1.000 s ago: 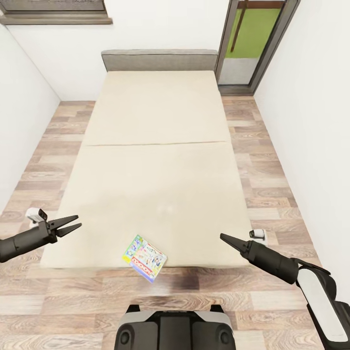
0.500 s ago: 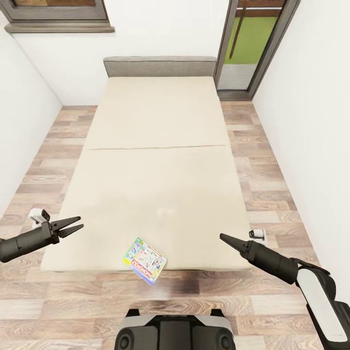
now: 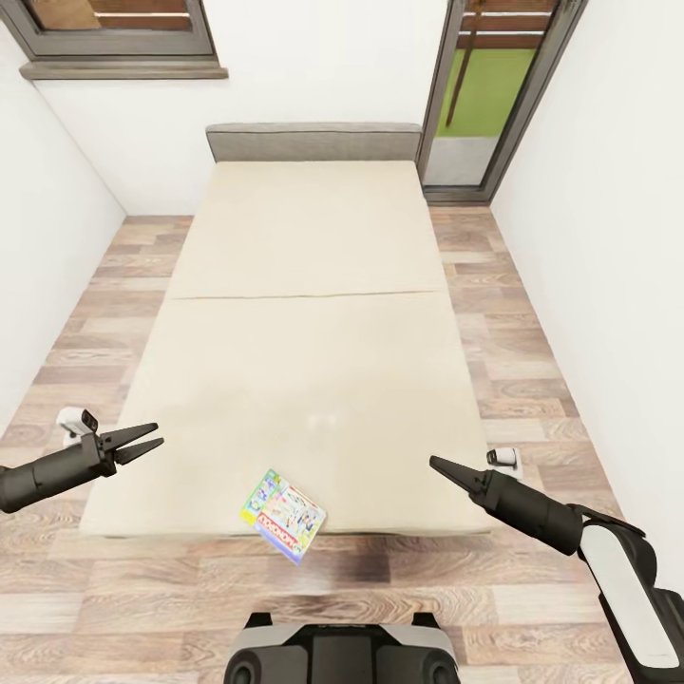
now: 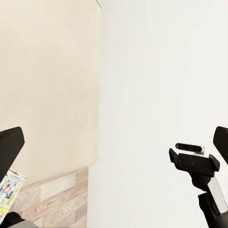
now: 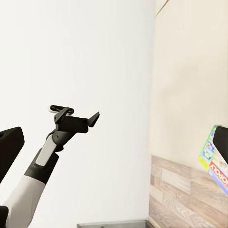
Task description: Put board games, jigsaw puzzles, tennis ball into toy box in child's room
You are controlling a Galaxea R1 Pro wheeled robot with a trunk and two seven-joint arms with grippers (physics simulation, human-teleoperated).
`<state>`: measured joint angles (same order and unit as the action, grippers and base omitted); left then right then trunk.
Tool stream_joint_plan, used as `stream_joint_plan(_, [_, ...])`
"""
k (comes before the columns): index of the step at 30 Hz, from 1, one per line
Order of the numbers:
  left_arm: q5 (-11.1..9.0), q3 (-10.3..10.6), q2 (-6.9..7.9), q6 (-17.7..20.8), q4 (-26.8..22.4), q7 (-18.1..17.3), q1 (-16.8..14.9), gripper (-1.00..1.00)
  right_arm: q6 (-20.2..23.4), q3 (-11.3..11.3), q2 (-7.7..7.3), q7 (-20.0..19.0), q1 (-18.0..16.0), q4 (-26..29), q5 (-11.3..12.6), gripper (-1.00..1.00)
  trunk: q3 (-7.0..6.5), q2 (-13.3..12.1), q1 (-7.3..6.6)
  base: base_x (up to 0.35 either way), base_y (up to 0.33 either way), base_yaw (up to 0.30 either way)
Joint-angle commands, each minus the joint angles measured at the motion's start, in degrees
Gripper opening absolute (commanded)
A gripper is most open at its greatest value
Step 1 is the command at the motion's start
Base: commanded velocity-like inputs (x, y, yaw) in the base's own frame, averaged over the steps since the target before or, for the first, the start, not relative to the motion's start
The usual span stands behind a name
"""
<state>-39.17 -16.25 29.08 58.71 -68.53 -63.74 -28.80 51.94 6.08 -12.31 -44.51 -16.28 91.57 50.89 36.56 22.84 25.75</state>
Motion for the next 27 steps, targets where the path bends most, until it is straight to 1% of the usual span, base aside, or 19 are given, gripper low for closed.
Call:
stream_joint_plan(1, [0.02,-0.02,0.01,0.27,-0.01,-0.15,-0.03,1.00,0.27,0.06,0.00,-0.14,-0.03,0.01,0.00,1.00,-0.03,0.08,0.03,0.000,0.000,0.000])
stream_joint_plan(27, [0.06,-0.01,0.01,0.18,0.03,-0.07,-0.03,1.00,0.26,-0.01,0.01,-0.05,-0.02,-0.03,0.00,1.00,-2.46,0.08,0.03,0.000,0.000,0.000])
